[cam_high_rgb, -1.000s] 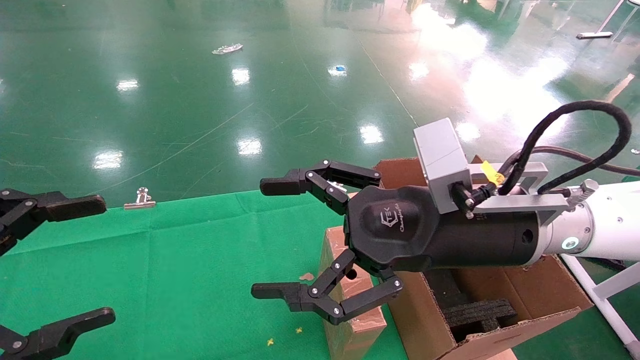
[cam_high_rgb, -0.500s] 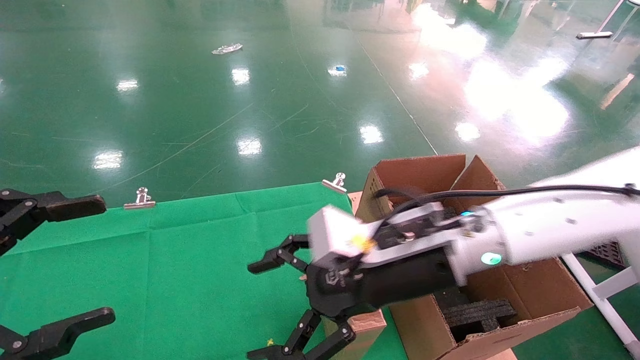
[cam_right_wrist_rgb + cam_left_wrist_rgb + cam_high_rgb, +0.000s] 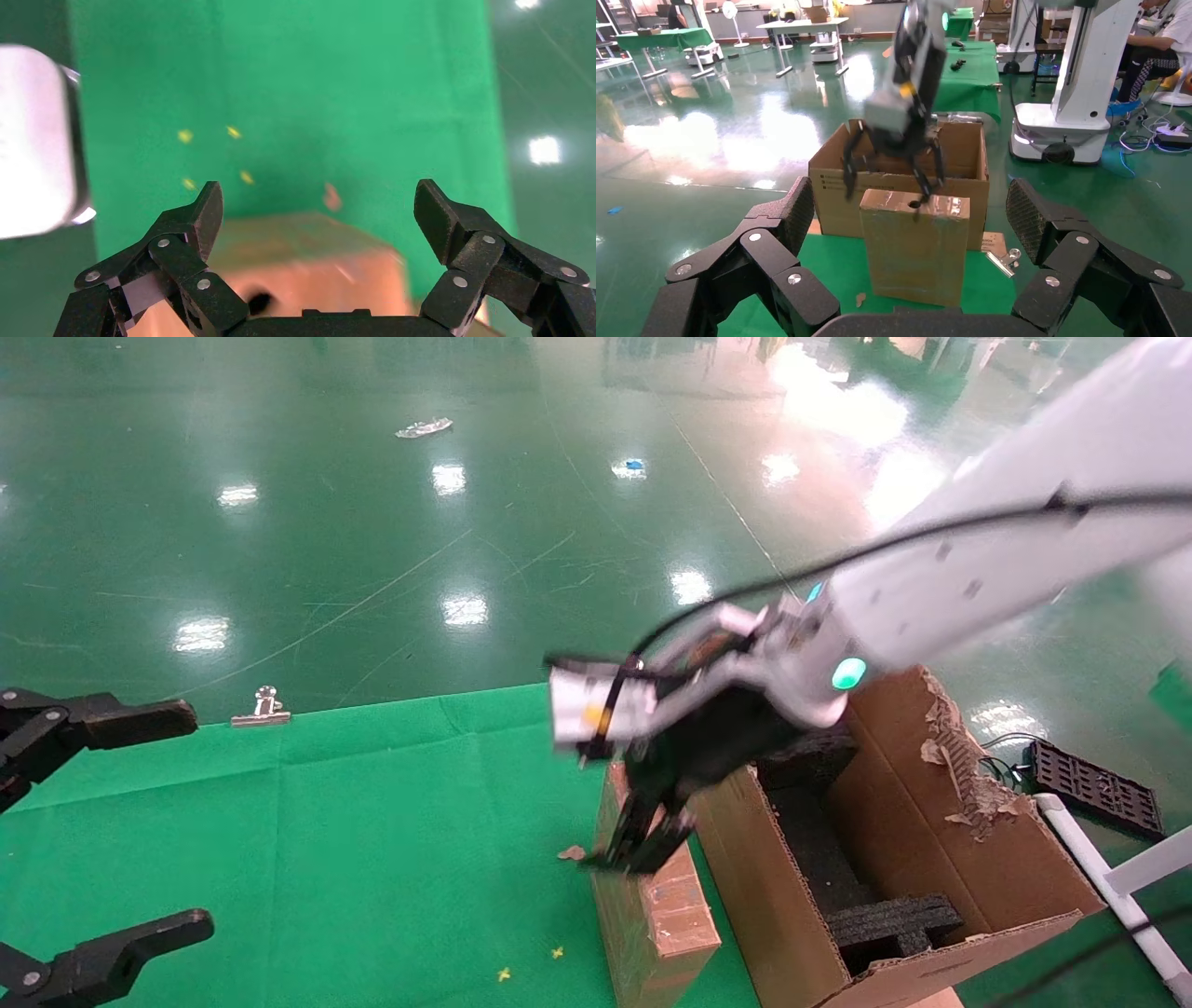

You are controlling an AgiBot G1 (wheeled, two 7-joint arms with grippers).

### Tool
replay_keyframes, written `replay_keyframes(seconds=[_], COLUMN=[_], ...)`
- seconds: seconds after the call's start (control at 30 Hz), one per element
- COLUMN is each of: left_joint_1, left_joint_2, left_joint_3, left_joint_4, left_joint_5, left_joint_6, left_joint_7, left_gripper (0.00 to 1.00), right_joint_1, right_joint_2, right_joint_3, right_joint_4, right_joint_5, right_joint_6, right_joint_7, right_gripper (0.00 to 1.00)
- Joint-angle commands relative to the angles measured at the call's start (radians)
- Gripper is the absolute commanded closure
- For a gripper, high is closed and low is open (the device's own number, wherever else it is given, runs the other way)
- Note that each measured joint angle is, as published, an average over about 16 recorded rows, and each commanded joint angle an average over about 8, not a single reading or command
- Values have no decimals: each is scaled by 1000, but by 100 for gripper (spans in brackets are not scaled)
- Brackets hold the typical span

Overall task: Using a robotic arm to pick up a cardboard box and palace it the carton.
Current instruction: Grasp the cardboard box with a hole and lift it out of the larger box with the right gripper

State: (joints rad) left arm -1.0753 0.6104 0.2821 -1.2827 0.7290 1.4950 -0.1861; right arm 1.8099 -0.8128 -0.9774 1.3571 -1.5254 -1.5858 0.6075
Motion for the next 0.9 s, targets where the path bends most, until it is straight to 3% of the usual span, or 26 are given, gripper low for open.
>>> replay_keyframes(seconds=[0.03, 0.23, 0.43, 0.9], left_joint_1=[0, 0, 0, 0], left_joint_2=[0, 0, 0, -1], left_joint_3=[0, 1, 1, 2], left_joint_4=[0, 0, 0, 0], left_joint_5=[0, 0, -1, -1], left_joint_6=[0, 0, 0, -1], left_joint_7=[0, 0, 1, 1], left_gripper=[0, 0, 0, 0], right_joint_1=[77, 246, 337, 397], right_joint_2=[2, -22, -57, -116], right_joint_3=[-56, -282, -466, -667], right_joint_4=[0, 2, 4, 1], right_joint_5=[-15, -22, 25, 127], right_joint_6=[-3, -3, 9, 35], right_joint_7=[32, 72, 100, 164], right_gripper=[0, 0, 0, 0])
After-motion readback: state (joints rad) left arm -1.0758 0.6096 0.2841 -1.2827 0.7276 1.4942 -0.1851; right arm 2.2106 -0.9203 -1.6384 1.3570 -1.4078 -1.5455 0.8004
